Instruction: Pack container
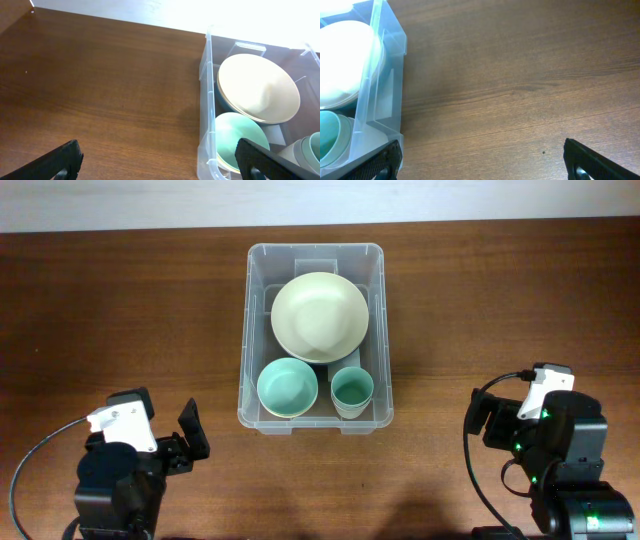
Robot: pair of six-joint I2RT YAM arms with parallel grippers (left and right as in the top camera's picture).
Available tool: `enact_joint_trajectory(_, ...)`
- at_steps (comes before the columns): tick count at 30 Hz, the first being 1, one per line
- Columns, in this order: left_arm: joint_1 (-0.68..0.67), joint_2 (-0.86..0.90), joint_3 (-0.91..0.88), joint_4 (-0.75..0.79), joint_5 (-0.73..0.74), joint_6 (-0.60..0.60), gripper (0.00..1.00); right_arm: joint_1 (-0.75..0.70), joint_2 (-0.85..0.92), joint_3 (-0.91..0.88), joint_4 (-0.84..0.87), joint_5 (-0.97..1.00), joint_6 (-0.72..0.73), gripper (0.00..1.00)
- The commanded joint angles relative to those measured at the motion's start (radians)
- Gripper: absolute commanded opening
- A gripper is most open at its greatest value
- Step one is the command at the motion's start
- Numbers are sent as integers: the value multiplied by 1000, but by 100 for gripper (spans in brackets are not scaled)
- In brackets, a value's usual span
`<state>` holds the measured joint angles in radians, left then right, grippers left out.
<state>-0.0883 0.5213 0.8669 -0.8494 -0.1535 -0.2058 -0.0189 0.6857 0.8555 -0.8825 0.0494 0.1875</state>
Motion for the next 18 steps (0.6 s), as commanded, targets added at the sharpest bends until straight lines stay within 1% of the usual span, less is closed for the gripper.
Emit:
enact_joint_trajectory(1,6,-4,-13,-4,15,-13,100,-1,3,-11,-3,15,11,99)
enact_joint_trajectory(10,6,-4,-13,-4,15,-13,100,-1,31,-11,-2,15,11,99)
enact_joint_trajectory(14,6,-4,-13,-4,15,-13,100,-1,53,-11,-5,84,-19,100)
enact_joint_trajectory(15,6,-4,-13,-4,15,-13,100,-1,59,-11,-6,96,-19,93)
enact_joint_trajectory(16,6,-4,-13,-4,15,-13,100,-1,65,-11,-6,98,-19,92)
enact_joint_trajectory(17,6,-4,-13,-4,15,-13,100,-1,70,-11,-6,98,-19,92)
enact_joint_trajectory(18,6,-4,-13,-4,15,-13,100,-1,76,-11,-7,96,-19,99)
